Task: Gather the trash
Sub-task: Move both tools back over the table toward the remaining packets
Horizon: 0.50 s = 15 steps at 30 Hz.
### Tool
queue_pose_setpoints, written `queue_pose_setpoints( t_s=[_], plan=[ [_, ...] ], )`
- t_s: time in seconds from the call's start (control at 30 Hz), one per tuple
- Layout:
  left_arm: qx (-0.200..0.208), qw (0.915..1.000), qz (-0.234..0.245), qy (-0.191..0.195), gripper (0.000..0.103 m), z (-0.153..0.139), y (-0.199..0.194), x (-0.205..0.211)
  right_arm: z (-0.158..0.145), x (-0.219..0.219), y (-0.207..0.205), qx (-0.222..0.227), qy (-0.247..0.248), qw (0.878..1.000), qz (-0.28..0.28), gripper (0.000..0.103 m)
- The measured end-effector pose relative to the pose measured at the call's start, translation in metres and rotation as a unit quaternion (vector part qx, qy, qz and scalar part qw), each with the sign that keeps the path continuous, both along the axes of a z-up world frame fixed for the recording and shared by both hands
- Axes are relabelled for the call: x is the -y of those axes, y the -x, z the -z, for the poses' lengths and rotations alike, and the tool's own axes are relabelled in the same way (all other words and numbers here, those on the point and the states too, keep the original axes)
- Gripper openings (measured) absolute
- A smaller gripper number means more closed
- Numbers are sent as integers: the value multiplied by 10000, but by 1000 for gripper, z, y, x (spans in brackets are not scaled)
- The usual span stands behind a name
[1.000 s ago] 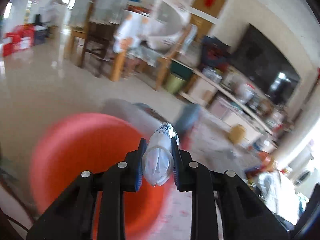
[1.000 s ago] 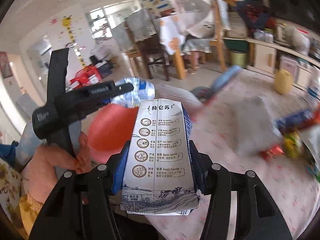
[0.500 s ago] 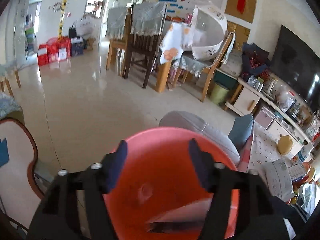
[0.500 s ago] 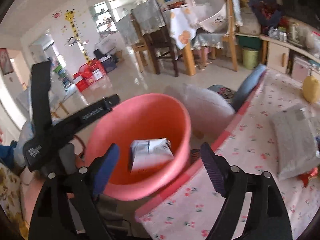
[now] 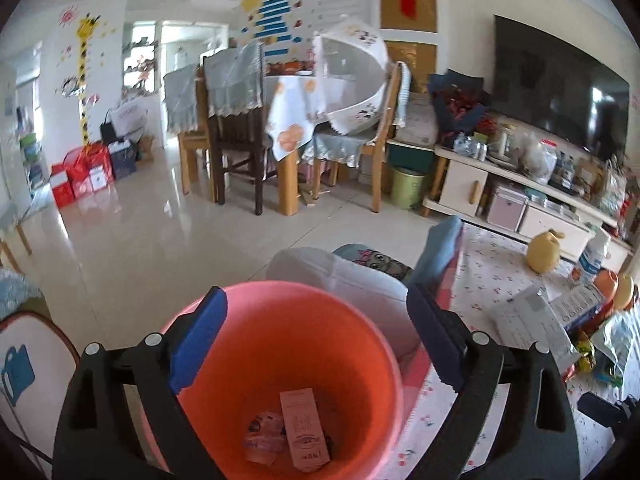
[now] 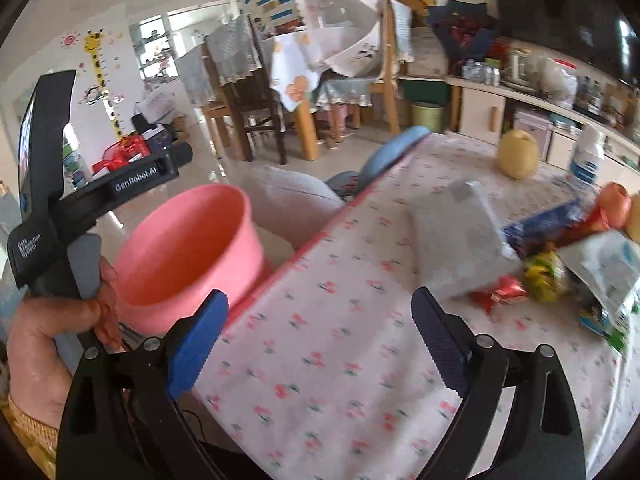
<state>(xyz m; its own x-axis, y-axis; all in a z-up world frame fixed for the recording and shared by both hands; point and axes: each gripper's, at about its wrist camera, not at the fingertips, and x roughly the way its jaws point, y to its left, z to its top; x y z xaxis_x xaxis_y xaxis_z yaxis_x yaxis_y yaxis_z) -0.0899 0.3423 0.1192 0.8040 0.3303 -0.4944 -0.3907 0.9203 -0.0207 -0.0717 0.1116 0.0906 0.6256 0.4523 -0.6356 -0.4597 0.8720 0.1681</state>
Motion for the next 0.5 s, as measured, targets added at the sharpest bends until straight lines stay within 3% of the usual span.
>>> queue_pose_setpoints(
  t_s=[0.5],
  plan=[
    [-15,9973,431,-602,94,-13,-10,89,9,84,18,55,-11,9984,565,94]
  ],
)
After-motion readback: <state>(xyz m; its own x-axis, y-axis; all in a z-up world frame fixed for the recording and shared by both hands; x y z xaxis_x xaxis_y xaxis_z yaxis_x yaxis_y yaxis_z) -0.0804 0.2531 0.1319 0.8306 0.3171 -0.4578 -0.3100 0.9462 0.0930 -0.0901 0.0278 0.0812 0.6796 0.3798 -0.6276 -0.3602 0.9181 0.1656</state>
